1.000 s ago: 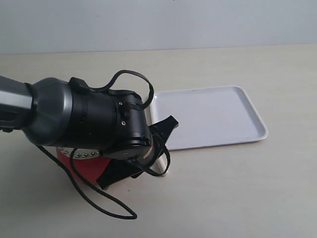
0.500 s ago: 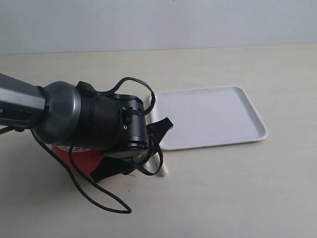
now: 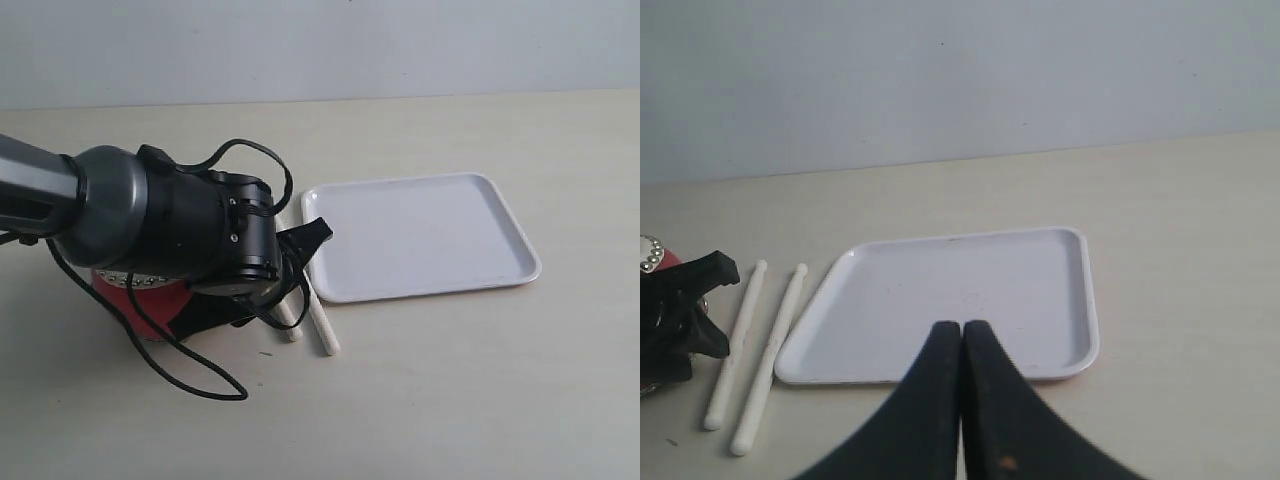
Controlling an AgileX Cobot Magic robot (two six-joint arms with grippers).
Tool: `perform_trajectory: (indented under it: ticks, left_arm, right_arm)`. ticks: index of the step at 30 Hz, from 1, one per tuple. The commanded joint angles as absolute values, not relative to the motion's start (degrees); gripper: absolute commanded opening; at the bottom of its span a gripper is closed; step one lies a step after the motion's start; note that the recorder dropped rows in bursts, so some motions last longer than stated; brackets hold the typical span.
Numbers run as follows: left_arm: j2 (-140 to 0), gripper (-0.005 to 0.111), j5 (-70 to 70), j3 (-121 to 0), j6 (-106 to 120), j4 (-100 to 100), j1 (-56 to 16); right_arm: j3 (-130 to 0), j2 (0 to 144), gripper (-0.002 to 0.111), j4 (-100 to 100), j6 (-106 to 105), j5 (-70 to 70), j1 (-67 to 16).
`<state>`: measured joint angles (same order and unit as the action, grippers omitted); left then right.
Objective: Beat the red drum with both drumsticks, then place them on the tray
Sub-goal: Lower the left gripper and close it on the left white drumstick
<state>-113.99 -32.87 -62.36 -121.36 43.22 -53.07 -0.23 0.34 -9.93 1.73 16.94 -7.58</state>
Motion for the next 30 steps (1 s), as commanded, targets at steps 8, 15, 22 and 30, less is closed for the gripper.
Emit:
perform_trajectory:
  ticks: [8,15,22,30]
  left_arm:
    - [-118.44,0.039,-31.03,-65.52,-121.62,44.63,-52.73]
    - [-118.58,0.039,-32.11,-65.99,-121.62,43.50,-52.73]
    - [-118.68,0.014,-33.05,-65.99,-121.41,42.67,-52.73]
    - [-118.68,0.001,-34.26,-65.99,-121.29,42.20,-52.73]
  right_arm:
    - [0.00,0.00,0.000,-10.08,1.66,16.60,-7.21]
    - [0.00,0.00,0.000,-10.08,1.66,16.60,-7.21]
    - [0.00,0.00,0.000,-10.08,1.66,16.60,-7.21]
    - [0.00,0.00,0.000,-10.08,1.66,16.60,-7.21]
